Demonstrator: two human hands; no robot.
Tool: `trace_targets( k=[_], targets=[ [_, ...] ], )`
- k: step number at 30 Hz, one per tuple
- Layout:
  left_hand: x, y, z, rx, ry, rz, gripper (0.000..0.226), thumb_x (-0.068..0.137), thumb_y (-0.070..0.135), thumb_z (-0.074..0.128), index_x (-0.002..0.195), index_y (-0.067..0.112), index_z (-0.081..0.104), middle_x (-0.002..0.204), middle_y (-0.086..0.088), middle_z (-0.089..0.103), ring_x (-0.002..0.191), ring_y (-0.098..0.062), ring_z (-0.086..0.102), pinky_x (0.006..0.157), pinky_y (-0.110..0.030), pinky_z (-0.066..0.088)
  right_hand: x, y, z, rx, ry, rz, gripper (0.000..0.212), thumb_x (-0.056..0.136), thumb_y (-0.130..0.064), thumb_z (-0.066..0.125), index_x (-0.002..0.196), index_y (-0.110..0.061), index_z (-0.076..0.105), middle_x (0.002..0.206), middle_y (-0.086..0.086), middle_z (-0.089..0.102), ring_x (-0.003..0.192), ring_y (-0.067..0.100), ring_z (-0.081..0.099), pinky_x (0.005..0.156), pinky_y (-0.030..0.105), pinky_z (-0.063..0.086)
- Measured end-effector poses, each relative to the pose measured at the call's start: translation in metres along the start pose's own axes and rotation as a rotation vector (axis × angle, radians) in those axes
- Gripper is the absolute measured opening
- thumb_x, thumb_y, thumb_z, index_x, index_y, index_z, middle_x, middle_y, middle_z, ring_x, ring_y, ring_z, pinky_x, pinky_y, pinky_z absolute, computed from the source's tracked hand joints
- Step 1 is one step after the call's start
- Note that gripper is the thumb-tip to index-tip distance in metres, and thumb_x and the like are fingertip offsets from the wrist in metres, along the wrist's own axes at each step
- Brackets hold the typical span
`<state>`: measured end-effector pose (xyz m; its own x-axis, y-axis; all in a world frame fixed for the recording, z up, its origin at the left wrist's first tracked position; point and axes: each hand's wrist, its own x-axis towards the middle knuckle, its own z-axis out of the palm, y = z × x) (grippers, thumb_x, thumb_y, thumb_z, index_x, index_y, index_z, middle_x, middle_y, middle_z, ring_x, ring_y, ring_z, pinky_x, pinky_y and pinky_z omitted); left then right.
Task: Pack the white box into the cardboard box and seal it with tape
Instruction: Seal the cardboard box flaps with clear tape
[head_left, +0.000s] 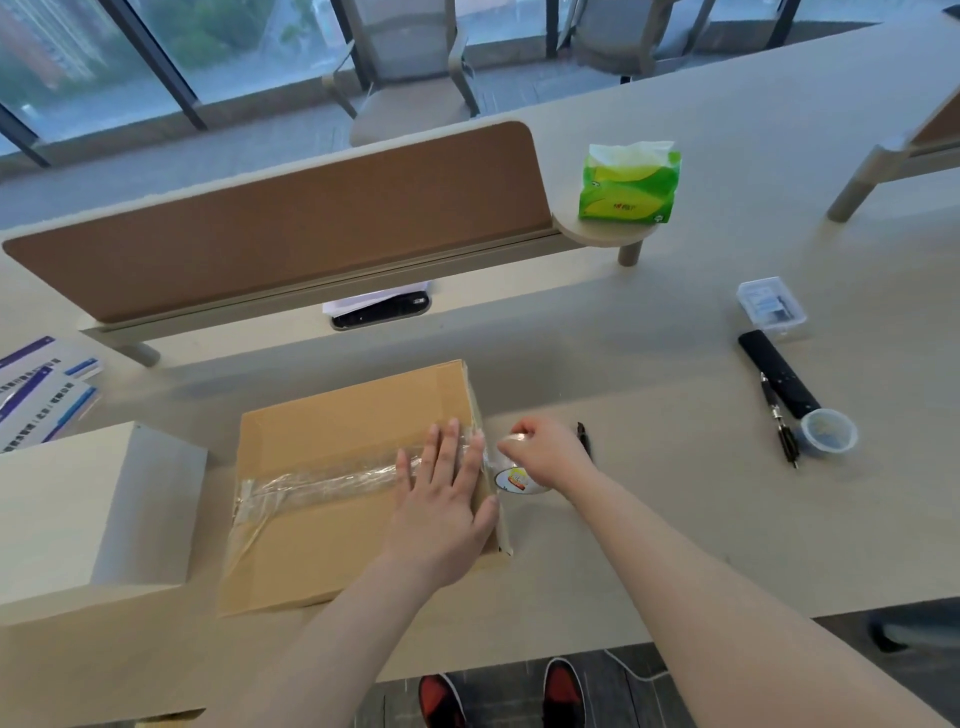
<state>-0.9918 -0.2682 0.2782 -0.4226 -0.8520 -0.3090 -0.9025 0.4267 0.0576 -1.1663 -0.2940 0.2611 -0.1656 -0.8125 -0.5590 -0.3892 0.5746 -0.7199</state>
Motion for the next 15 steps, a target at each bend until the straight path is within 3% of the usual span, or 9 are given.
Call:
trace_targets(
  k=[4,8,12,15],
  targets=[
    [0.000,0.001,0.001,-0.001,-0.003,-0.002,0.076,0.084,0.062,-0.004,0.153,0.035,-0.018,0.157,0.004,-0.036,0.143,-0.015,-0.036,0.118,-0.049,-0.017,0.006,-0.015,0.010,-0.175,-0.022,-0.007,0.013,0.093,-0.021,0.060,0.101,-0.012,0.064,0.100,0.011,0.069,0.095,0.032,0.066,0.075,0.036,0.051],
    [0.001,0.001,0.002,-0.005,0.001,-0.001,0.076,0.084,0.062,-0.003,0.154,0.035,-0.016,0.157,0.005,-0.035,0.143,-0.015,-0.035,0.118,-0.050,-0.017,0.013,-0.025,0.008,-0.368,-0.057,-0.001,0.018,0.093,-0.022,0.058,0.105,-0.011,0.068,0.104,0.010,0.071,0.095,0.030,0.067,0.085,0.036,0.056],
    [0.001,0.001,0.001,0.008,-0.034,0.006,0.074,0.087,0.061,0.002,0.154,0.034,-0.017,0.157,0.003,-0.035,0.144,-0.017,-0.034,0.118,-0.050,-0.017,0.015,-0.022,0.006,-0.307,-0.114,0.006,0.019,0.094,-0.025,0.059,0.099,-0.010,0.068,0.092,0.010,0.069,0.081,0.029,0.067,0.065,0.027,0.047],
    [0.001,0.004,-0.006,0.027,-0.075,0.011,0.070,0.098,0.055,0.016,0.155,0.030,-0.015,0.159,-0.001,-0.032,0.146,-0.021,-0.029,0.119,-0.054,-0.010,0.010,-0.011,0.004,-0.272,-0.110,-0.015,0.029,0.097,-0.035,0.055,0.116,-0.016,0.065,0.105,0.009,0.069,0.096,0.028,0.067,0.070,0.028,0.047]
  ],
)
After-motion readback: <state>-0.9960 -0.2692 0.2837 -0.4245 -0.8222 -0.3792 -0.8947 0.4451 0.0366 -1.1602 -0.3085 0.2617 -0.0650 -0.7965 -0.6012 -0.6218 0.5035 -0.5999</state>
